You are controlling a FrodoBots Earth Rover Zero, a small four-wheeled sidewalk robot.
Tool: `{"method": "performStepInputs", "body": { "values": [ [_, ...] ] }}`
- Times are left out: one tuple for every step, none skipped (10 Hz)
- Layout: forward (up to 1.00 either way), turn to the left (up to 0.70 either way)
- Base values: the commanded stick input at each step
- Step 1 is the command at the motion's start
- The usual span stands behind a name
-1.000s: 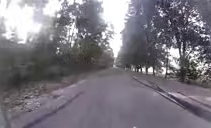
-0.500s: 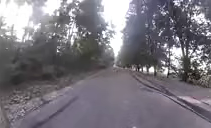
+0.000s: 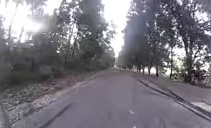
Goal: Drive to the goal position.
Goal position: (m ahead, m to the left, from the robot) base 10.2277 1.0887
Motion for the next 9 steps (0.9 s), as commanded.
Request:
{"method": "performStepInputs", "body": {
  "values": [
    [0.7,0.02],
    [0.7,0.02],
    [0.7,0.02],
    [0.7,0.02],
    [0.7,0.02],
    [0.7,0.02],
    [0.7,0.02],
    [0.7,0.02],
    [0.7,0.02]
  ]
}}
